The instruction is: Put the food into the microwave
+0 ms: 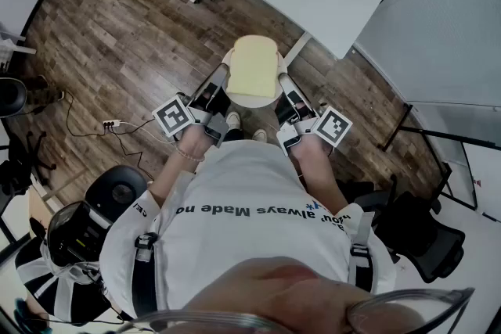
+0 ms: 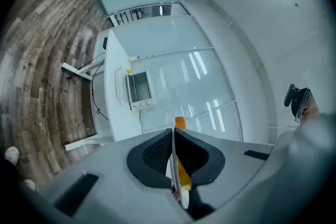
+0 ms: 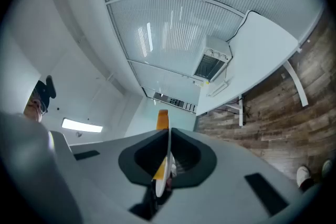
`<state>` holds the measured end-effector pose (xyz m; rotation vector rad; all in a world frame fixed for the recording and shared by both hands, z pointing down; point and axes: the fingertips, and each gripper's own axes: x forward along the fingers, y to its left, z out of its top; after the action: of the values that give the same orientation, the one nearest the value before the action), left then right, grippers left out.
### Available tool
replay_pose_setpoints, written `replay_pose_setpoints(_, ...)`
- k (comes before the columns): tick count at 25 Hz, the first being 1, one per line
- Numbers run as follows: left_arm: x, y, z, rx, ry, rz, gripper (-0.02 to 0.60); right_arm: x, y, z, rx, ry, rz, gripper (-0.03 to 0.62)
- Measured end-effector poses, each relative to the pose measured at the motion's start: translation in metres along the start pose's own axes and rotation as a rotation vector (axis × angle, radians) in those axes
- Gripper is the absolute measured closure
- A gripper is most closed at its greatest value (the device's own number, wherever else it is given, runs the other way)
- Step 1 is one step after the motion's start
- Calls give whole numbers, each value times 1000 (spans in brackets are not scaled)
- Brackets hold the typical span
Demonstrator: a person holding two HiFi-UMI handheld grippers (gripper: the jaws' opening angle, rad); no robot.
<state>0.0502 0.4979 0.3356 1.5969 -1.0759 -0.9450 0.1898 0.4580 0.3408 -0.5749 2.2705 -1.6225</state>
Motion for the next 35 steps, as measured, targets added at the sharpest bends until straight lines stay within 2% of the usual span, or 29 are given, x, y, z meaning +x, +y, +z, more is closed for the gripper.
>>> replay_pose_setpoints(10,-2,3,5,-3,16,-12,563,4,1,-3,-11,-25,-4,572)
replay_pose_setpoints(14,-20,9,42,-9,24,-19,563,36,9,-26,-13,-32,-8,572)
replay_pose_setpoints(17,-22,13,54,-8,31,-18,563,48,12,-31,-11,-40,-8,572)
replay_pose_setpoints(28,-8,26,81,-22,38,-24,563,78,4,-26,-12,-42,-22,572)
replay_pose_setpoints(35,14,33,97,-18,43,-17,563,98,-3,-8,-6,-48,-20,572)
